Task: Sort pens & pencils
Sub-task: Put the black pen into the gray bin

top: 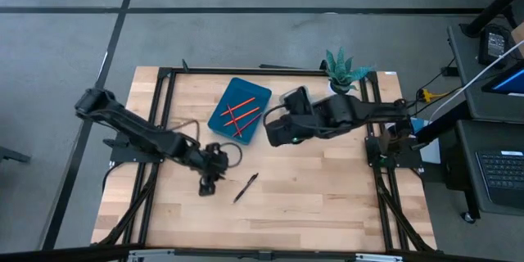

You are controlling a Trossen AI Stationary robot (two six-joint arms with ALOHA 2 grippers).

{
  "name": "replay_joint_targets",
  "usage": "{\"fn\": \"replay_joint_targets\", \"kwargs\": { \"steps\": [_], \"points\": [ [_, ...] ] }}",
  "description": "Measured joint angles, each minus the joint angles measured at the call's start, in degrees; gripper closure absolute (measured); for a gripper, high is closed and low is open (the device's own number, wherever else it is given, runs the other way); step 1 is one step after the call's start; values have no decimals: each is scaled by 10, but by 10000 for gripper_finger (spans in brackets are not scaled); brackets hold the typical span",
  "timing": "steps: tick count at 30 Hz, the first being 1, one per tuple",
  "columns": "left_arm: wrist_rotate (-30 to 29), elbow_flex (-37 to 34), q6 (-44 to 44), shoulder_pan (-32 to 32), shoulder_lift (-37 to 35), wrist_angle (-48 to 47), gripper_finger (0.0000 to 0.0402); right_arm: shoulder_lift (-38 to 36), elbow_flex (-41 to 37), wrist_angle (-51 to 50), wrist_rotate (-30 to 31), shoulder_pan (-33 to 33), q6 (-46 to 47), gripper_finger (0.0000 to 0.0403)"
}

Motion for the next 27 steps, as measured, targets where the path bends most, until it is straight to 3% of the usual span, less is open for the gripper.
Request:
{"fn": "replay_joint_targets", "kwargs": {
  "steps": [7, 14, 27],
  "points": [
    [-12, 116, -65, -2, 144, 5, 333, -26, 0, 5, 92, -6, -114, 309],
    [-9, 209, -178, 39, 262, -37, 333, -43, -2, -1, 96, -6, -199, 309],
    [-24, 219, -345, 4, 279, -29, 333, -106, -2, -1, 141, -6, -276, 309]
  ]
}}
